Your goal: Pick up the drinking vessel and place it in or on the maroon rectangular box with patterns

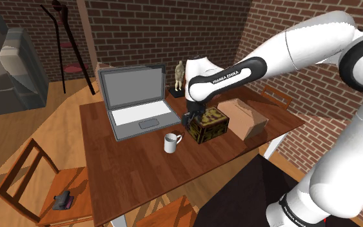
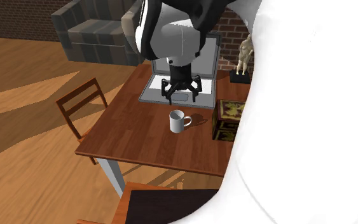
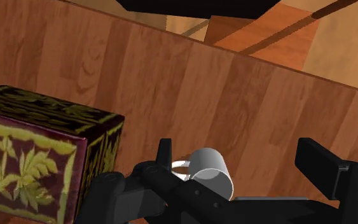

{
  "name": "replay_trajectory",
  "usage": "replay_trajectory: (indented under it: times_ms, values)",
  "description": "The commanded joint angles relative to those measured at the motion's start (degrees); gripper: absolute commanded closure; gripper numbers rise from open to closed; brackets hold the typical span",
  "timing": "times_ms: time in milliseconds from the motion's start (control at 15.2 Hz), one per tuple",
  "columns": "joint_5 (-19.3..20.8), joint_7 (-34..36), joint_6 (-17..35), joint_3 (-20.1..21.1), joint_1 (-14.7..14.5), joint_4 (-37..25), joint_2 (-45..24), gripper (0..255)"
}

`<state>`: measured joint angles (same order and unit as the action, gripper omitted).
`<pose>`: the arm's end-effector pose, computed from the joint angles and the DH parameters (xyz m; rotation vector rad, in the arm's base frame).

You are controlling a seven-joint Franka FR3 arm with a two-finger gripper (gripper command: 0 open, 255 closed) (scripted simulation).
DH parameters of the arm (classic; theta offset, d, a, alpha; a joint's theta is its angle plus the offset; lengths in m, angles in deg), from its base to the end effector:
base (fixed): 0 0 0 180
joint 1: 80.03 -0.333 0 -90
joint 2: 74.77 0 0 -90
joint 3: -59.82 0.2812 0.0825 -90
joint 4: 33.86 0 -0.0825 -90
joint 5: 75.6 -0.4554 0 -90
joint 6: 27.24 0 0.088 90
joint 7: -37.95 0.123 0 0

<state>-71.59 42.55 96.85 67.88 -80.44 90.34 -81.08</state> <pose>0.5806 0.0837 0.2390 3.0801 0.1696 -0.1626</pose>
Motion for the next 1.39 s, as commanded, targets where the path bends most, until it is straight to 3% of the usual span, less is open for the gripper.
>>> replay_trajectory:
  times_ms: [0,594,1056,1320]
  values:
    - [0.57,1.14,1.22,0.13,-0.39,-3.07,-4.72,0]
    - [2.51,4.52,3.02,-0.48,-2.73,-20.13,-25.55,0]
    - [2.84,5.66,0.2,-1.17,-4.87,-38.92,-42.84,0]
    - [2.97,5.78,1.4,-1.35,-5.07,-40.14,-45.34,0]
